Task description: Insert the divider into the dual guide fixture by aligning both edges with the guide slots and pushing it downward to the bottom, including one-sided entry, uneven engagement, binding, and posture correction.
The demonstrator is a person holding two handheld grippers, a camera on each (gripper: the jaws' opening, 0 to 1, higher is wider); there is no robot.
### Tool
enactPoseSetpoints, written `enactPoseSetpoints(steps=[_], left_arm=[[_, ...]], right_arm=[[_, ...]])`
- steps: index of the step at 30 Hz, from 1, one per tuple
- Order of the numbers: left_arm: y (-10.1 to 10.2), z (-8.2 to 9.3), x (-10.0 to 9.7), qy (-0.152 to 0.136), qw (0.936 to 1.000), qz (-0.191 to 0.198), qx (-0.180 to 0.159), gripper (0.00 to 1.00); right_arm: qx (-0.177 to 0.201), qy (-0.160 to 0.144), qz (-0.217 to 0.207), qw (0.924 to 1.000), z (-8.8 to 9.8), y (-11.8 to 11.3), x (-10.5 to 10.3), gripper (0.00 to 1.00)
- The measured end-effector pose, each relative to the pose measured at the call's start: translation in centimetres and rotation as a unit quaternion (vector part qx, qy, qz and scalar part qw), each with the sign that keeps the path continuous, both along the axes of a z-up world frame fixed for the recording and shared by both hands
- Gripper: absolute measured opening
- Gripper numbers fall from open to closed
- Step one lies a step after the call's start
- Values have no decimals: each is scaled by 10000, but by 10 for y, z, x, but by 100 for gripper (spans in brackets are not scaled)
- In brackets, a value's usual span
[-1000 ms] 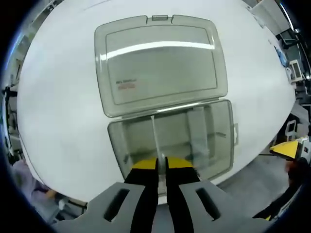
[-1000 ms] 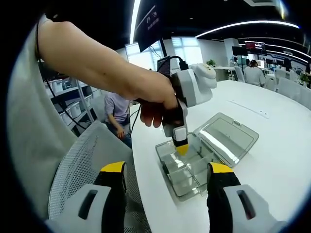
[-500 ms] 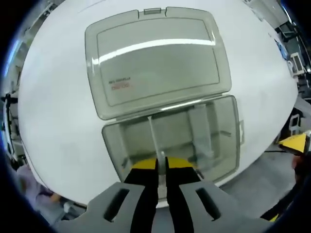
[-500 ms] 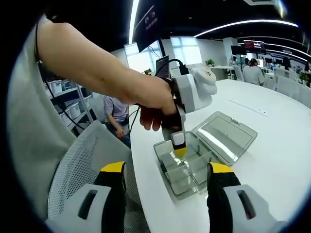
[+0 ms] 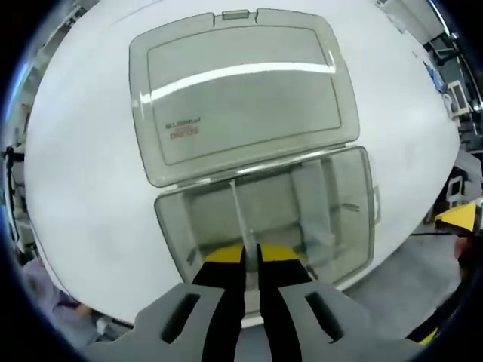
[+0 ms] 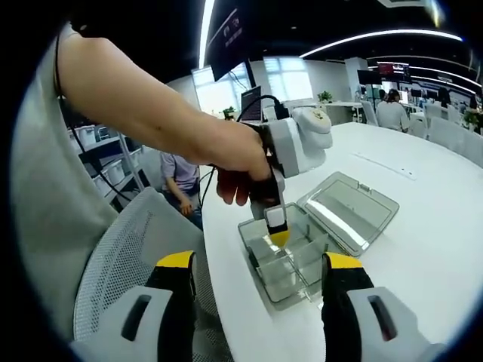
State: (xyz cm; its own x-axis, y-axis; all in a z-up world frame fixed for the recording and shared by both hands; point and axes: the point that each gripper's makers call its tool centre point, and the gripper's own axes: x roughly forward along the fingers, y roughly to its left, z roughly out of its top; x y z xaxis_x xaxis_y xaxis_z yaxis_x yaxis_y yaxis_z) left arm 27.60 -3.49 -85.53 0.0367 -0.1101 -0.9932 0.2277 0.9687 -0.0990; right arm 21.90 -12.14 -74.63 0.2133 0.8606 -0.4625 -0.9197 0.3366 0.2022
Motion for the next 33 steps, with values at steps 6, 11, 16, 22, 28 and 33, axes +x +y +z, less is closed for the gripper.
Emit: enactPoseSetpoints(steps=[6, 11, 16, 22, 28, 33], left_arm=[[-2, 1, 0, -220, 9991, -15, -359, 6], [-5, 4, 4, -457, 9969, -26, -642, 11], [-10, 9, 8, -608, 9949, -57, -809, 17], [-6, 11, 6, -645, 9944, -111, -827, 17], [-2, 19, 2, -722, 9934, -109, -890, 14], [-1, 17, -1, -703, 9934, -90, -907, 9]], right_arm=[[3, -6, 8, 10000, 0, 1, -1, 64], [16, -8, 2, 10000, 1, 2, -2, 64], [7, -9, 3, 10000, 0, 1, -2, 64], [-19, -17, 32, 10000, 1, 0, -3, 64], [-28, -30, 52, 10000, 2, 1, -4, 64], [-48, -13, 71, 10000, 1, 2, -6, 64]])
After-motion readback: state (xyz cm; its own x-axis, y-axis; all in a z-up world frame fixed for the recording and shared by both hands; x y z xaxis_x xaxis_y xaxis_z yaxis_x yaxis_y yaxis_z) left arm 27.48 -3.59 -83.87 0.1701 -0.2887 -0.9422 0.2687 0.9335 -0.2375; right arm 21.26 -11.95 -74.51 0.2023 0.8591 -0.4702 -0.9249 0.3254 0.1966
